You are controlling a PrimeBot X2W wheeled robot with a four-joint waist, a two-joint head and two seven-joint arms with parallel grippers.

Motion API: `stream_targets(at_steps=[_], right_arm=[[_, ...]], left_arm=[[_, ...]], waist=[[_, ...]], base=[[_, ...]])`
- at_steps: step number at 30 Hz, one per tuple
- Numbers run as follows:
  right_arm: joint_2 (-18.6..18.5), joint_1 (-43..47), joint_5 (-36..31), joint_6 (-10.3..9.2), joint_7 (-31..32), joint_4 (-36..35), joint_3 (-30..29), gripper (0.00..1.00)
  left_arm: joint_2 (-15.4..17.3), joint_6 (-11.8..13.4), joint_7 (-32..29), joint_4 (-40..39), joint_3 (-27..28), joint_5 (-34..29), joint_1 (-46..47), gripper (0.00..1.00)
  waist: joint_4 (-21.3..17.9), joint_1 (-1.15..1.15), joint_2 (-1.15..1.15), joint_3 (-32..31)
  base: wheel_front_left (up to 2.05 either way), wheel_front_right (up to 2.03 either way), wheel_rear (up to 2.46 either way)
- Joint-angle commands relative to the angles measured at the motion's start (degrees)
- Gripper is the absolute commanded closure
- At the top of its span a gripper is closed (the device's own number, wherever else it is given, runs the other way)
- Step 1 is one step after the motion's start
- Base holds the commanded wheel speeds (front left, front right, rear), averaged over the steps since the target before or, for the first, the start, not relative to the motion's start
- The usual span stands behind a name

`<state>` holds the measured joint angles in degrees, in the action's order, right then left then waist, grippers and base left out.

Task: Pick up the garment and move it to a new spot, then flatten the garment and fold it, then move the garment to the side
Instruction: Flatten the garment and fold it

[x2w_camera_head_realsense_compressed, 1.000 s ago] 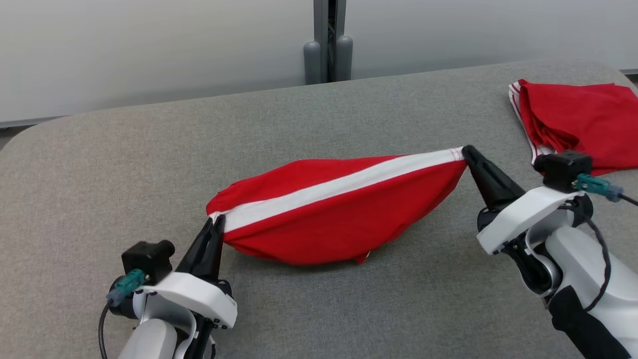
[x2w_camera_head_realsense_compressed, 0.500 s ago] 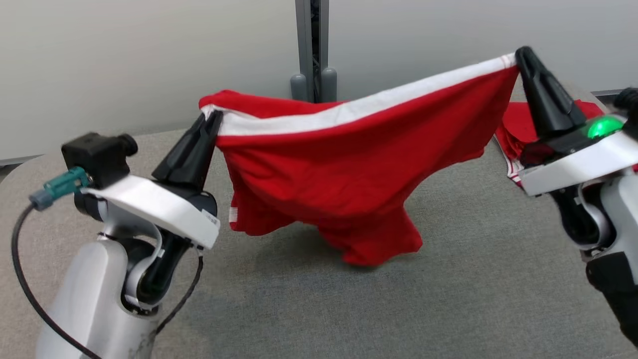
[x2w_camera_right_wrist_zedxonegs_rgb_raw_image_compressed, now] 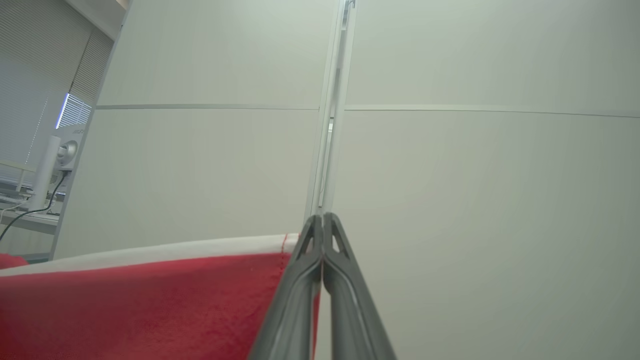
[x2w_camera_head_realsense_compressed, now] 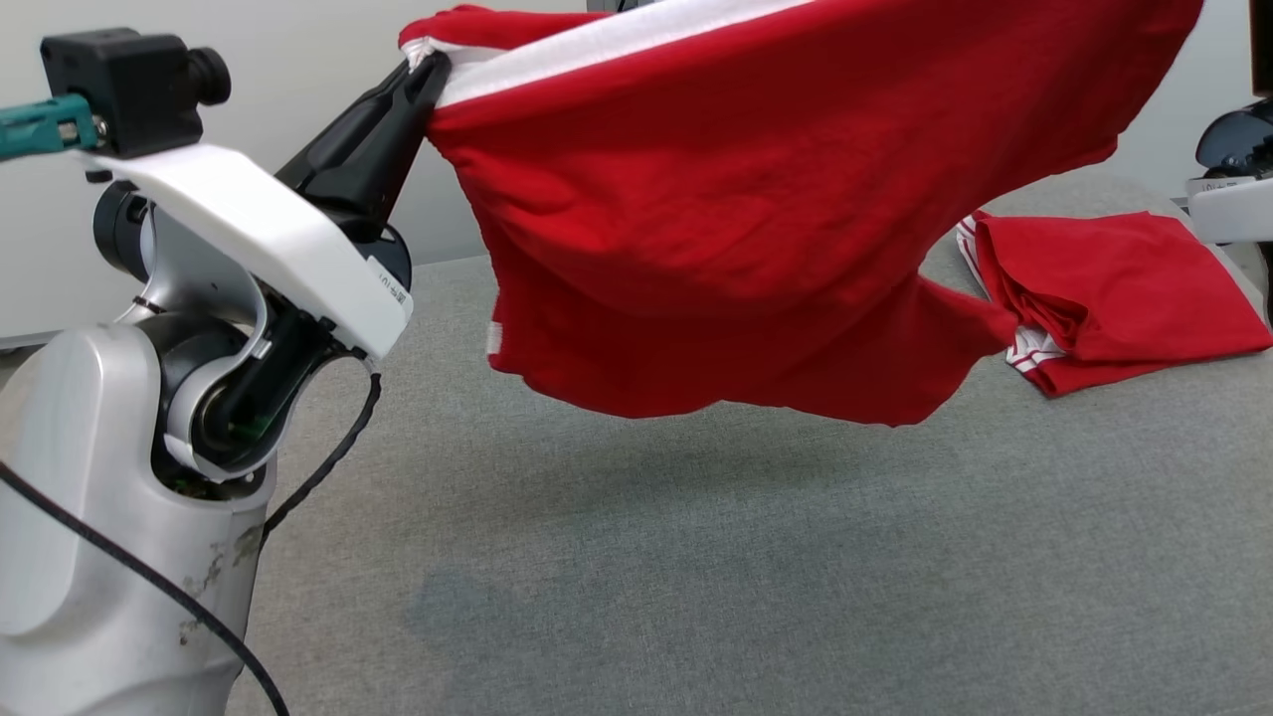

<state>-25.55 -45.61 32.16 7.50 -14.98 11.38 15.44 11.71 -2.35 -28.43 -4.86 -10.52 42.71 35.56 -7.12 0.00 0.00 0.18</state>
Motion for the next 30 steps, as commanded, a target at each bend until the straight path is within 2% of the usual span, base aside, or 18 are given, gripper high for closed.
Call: stream_targets(at_steps=[1, 6, 10, 15, 19, 22, 25, 30], right_arm=[[-0.7, -1.2, -0.6, -0.02, -0.3, 0.4, 0.5, 1.0], [-0.1, -4.2, -1.2, -0.02, -0.3, 5.2, 2.3, 1.0], [1.8, -10.1, -1.4, -0.02, 0.1, 12.9, 5.0, 1.0], [5.2, -22.3, -1.3, -0.02, 0.0, 23.9, 8.6, 1.0], [7.7, -33.2, -2.4, -0.02, -0.3, 30.4, 8.7, 1.0], [8.9, -40.1, -5.1, -0.02, -0.3, 30.7, 5.9, 1.0], [9.9, -43.0, -9.9, -0.02, -0.3, 28.8, 1.8, 1.0], [11.5, -42.3, -13.3, -0.02, -0.3, 27.3, -1.0, 1.0]], left_arm=[[0.2, 0.5, -0.7, 0.3, 0.0, 0.4, 1.1, 1.0], [-0.4, 1.1, -1.9, 3.4, -0.6, 0.4, 4.6, 1.0], [-0.2, -0.3, 0.8, 9.9, -1.5, -2.7, 10.8, 1.0], [-0.6, -2.2, 9.4, 21.6, -2.2, -7.6, 22.9, 1.0], [-0.5, -3.8, 19.1, 31.1, -3.4, -11.4, 34.0, 1.0], [-0.2, -4.6, 27.1, 37.7, -4.3, -13.3, 41.9, 1.0], [-0.6, -5.0, 34.3, 43.9, -5.6, -14.4, 48.3, 1.0], [-1.7, -5.2, 39.3, 51.0, -11.7, -10.3, 52.2, 1.0]], waist=[[-0.1, 0.0, 0.0, 0.1], [-0.4, 0.0, 0.0, 2.2], [-0.6, 0.0, 0.0, 6.5], [-0.8, 0.0, 0.0, 14.7], [-0.5, 0.0, 0.0, 22.3], [-0.8, 0.0, 0.0, 27.6], [-0.7, 0.0, 0.0, 32.1], [-0.4, 0.0, 0.0, 37.2]], base=[[0.0, 0.0, 0.0], [0.0, 0.0, 0.0], [0.0, 0.0, 0.0], [0.0, 0.0, 0.0], [0.0, 0.0, 0.0], [0.0, 0.0, 0.0], [0.0, 0.0, 0.0], [0.0, 0.0, 0.0]])
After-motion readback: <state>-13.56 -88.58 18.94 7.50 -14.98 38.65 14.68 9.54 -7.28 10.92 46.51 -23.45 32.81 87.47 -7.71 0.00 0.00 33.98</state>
